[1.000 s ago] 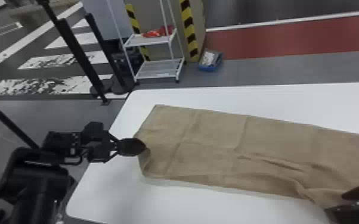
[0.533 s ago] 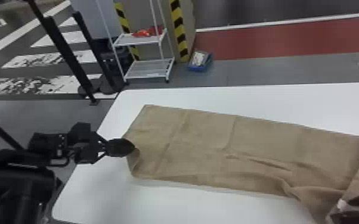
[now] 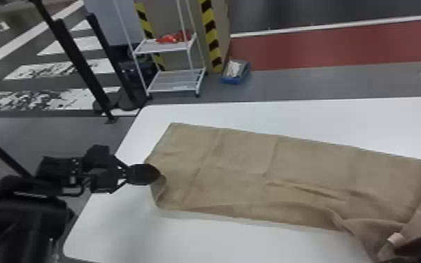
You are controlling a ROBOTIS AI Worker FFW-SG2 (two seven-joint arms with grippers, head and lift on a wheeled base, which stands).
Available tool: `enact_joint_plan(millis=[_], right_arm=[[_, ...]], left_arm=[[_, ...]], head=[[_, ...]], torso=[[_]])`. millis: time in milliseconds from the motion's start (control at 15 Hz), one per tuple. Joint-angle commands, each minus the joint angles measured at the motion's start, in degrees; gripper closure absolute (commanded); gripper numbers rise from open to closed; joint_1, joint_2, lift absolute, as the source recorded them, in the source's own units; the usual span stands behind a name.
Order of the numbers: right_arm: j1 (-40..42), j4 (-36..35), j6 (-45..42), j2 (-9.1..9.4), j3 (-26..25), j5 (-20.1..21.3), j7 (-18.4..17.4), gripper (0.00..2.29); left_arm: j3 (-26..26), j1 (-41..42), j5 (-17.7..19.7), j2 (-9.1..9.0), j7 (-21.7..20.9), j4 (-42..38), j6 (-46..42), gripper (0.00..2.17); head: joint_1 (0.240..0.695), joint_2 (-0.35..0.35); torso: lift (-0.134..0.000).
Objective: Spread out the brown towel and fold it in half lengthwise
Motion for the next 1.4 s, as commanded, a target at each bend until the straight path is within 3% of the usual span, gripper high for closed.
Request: enact_joint_plan(millis=[0,1333], right_arm=[[-0.5,0.4,1.5,0.11,0.7,0.5,0.2,0.5],[-4.9,5.2,1.5,-0.41,6.2,5.4,0.2,0.62]], left_arm=[[0.2,0.0,0.1,0.01,0.0,0.4,-0.4,1.41],[0.5,0.0,0.4,0.45,0.2,1.8,-2.8,1.41]], head=[[0.695,0.304],[0.695,0.297]], torso=[[-0.124],[-0.124]])
